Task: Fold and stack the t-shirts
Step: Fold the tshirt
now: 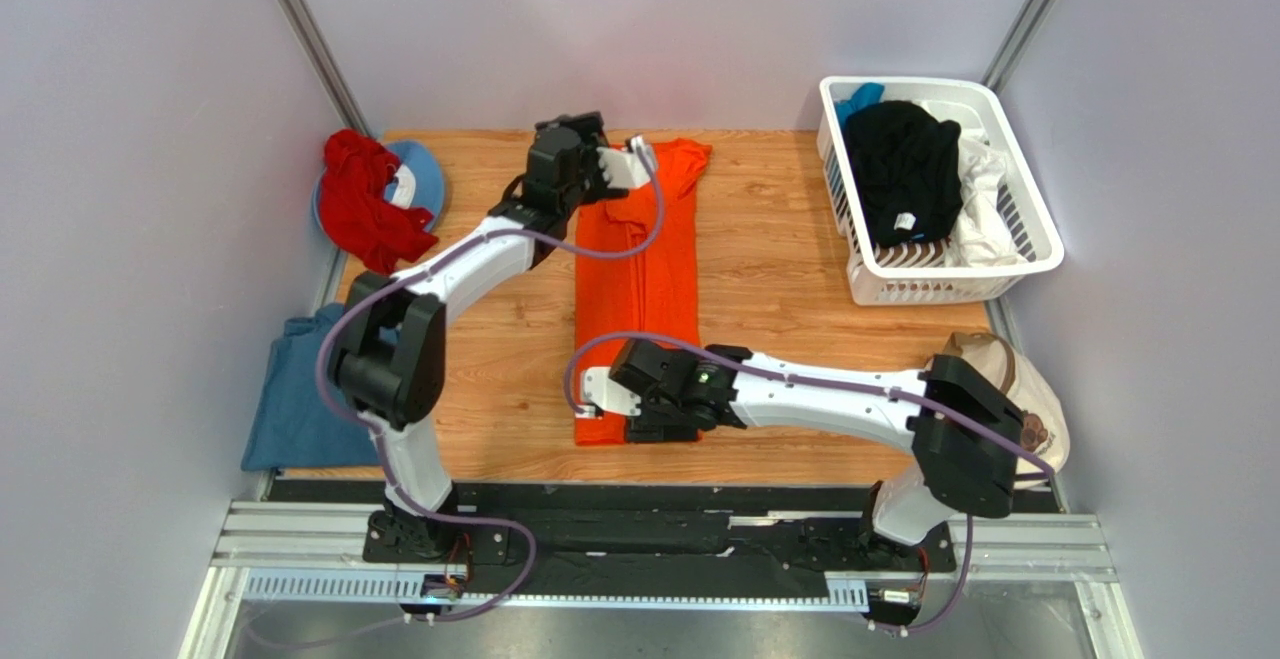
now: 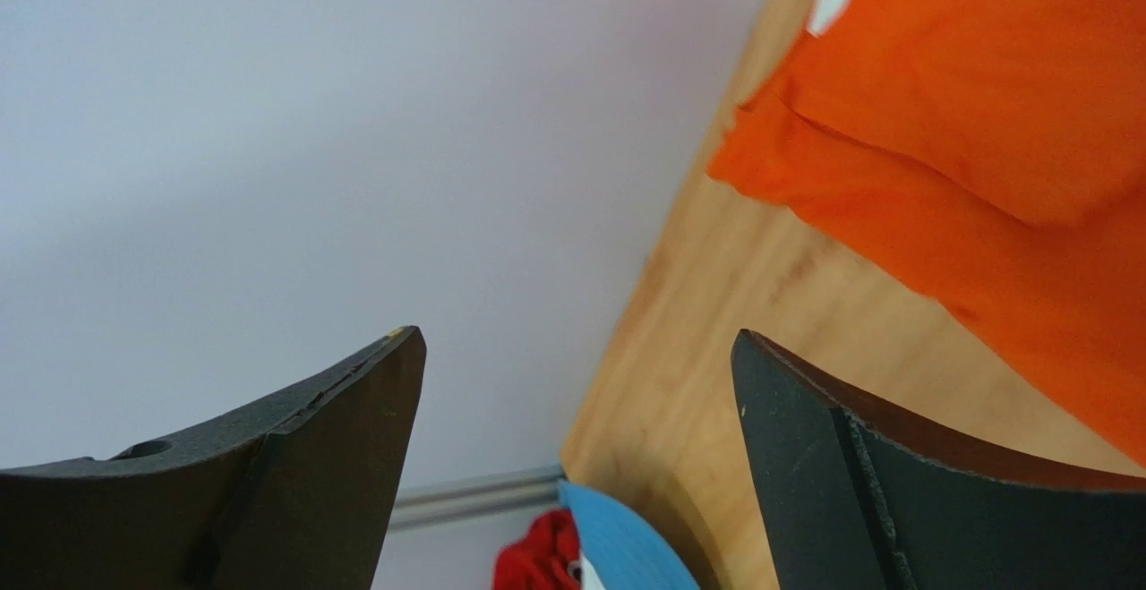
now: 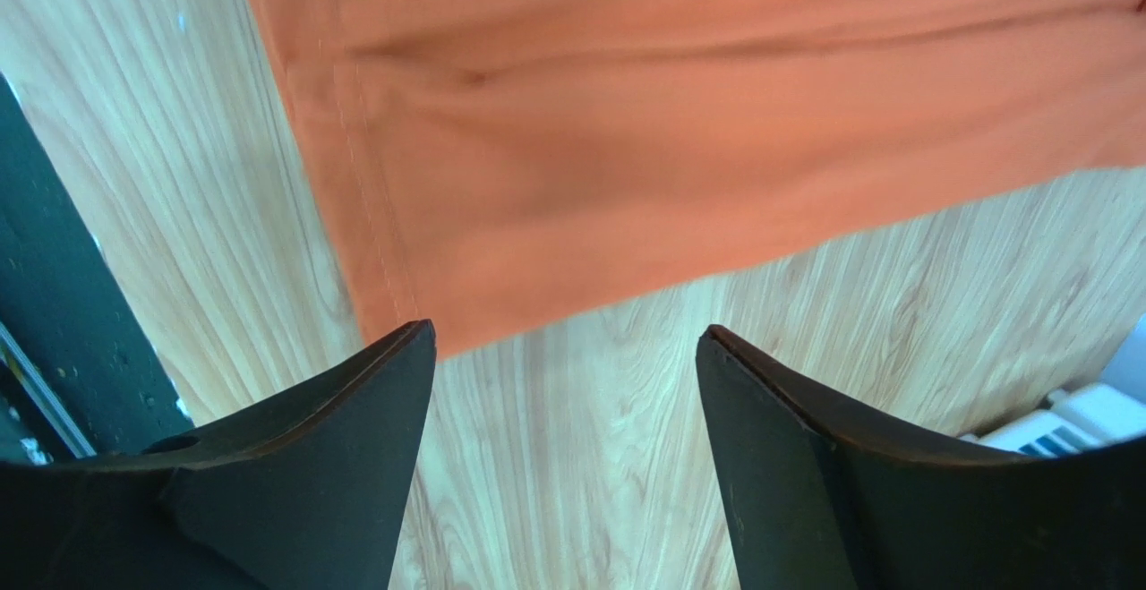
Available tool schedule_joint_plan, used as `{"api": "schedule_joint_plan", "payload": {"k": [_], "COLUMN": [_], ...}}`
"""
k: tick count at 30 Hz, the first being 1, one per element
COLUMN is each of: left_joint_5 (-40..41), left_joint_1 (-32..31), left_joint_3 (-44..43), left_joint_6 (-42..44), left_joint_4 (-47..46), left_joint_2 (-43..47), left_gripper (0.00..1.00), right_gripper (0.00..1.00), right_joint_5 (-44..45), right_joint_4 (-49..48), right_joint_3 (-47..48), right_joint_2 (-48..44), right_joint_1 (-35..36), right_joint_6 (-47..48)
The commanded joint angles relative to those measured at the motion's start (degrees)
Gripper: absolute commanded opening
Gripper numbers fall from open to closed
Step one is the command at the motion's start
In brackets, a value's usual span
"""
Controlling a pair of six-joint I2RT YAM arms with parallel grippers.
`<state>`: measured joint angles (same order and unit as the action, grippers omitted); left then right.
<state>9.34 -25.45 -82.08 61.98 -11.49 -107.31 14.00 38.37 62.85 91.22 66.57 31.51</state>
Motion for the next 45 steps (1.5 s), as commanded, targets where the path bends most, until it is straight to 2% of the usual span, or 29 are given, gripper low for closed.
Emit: {"api": "schedule_joint_plan", "payload": {"k": [1,5,9,15,20,30,35,38,41,45], "left_joint_5": [-3.71,-10.2,-18.56,-28.41,-35.33,-42.65,-38.1,-34.05,-32.9,-32.55], "left_joint_1": [1.36,1.55,1.46,1.02,-0.38,-5.39,-7.68,-8.12,-8.39,-8.65], "left_joint_3": [11.58,18.44,24.41,30.75,31.2,33.29,35.67,37.43,37.96,37.26], "left_joint_6": [-6.24,-8.71,-12.22,-15.21,-17.85,-24.79,-28.73,-31.73,-34.28,-35.87], "left_joint_4": [9.18,24.71,37.21,48.13,54.89,55.61,52.72,50.26,48.23,46.82], "left_joint_2": [12.8,24.04,31.45,38.39,40.07,36.03,33.74,35.49,38.39,37.18], "left_gripper": [0.93,0.91,0.91,0.91,0.91,0.9,0.9,0.9,0.9,0.9], "right_gripper": [0.75,0.74,0.72,0.71,0.7,0.67,0.66,0.66,0.66,0.66], "right_joint_5": [2.09,1.73,1.03,-0.46,-3.01,-3.72,-3.19,-3.19,-3.19,-4.07], "right_joint_4": [-0.58,0.66,-0.14,-2.95,-5.41,-8.13,-9.63,-10.94,-13.93,-16.13], "right_joint_3": [-5.45,-9.32,-13.18,-17.32,-18.56,-17.76,-17.59,-18.55,-20.66,-22.24], "right_joint_2": [-7.89,-13.51,-16.68,-20.29,-19.59,-16.86,-15.72,-16.51,-18.26,-19.32], "right_joint_1": [-0.47,-0.65,-1.0,-1.35,-1.35,-1.26,-1.26,-1.35,-1.53,-2.4], "right_joint_6": [-1.53,-1.62,-1.19,-0.04,0.14,0.22,1.19,1.19,1.02,0.92]}}
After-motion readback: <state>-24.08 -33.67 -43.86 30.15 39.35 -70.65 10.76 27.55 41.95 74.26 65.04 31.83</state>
